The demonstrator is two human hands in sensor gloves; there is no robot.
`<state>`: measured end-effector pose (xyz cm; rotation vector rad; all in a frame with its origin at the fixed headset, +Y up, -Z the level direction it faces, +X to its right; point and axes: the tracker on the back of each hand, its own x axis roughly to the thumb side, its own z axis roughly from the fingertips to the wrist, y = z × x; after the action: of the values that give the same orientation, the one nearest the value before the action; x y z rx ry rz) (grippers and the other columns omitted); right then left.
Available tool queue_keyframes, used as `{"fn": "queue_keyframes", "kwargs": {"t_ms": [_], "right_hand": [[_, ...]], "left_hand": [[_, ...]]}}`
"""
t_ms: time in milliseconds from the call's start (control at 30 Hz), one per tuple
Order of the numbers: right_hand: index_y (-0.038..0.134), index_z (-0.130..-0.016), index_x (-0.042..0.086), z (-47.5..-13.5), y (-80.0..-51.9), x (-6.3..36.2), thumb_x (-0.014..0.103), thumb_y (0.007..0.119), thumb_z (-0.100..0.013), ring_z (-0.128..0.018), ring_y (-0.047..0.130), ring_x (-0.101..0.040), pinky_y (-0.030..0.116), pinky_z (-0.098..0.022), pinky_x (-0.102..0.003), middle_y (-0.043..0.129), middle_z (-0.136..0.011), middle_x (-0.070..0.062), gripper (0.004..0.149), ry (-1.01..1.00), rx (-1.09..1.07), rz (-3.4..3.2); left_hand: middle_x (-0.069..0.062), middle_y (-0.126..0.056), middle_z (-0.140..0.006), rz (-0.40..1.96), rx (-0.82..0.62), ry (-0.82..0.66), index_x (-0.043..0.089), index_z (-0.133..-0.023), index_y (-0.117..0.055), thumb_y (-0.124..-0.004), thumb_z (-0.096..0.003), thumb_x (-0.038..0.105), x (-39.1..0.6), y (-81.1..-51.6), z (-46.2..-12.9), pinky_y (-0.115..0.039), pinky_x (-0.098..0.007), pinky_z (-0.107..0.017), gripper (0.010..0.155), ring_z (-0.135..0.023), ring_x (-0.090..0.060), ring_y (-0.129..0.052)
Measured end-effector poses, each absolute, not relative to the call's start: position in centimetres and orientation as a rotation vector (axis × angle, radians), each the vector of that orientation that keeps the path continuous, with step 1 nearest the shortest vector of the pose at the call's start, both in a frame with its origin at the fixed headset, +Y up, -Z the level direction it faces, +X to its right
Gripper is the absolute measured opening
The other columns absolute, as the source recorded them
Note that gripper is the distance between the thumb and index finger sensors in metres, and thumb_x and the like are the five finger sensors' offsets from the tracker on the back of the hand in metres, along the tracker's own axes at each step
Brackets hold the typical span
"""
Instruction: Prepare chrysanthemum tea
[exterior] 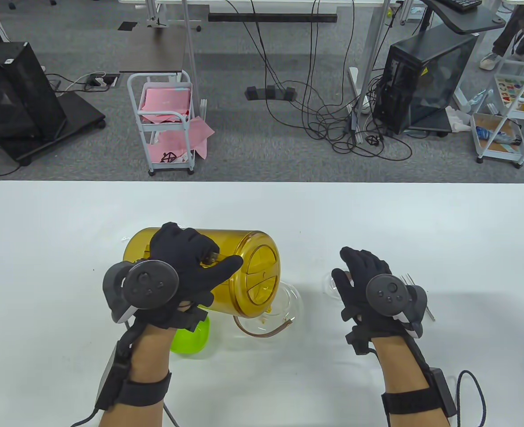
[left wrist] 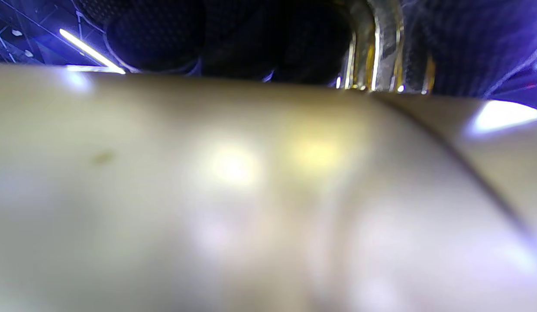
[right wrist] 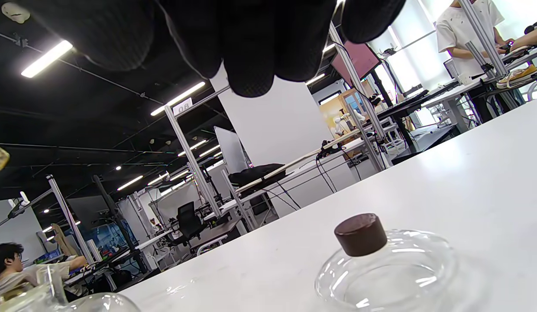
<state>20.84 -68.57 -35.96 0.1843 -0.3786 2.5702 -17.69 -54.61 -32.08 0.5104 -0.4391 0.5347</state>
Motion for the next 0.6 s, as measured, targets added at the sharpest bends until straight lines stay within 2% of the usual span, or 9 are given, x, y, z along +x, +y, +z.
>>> {"fn": "queue_keyframes", "kwargs": {"t_ms": [600], "right_hand": [[0.063, -0.11, 0.027, -36.0, -68.5, 20.9, 0.057, 0.068, -0.056, -0.107, 0.066, -0.037, 0.049, -0.076, -0.065, 0.068, -0.109, -0.003, 0.062, -0.359, 0.186, 2.581]], "left_hand": [[-0.004, -0.099, -0.052, 0.425, 0.451, -0.49, 0.025, -0.057, -0.097, -0.089, -0.0441, 0.075, -14.4, -56.3, -32.7, -0.052, -0.071, -0.072, 0.053, -0.055, -0.037, -0.089]]}}
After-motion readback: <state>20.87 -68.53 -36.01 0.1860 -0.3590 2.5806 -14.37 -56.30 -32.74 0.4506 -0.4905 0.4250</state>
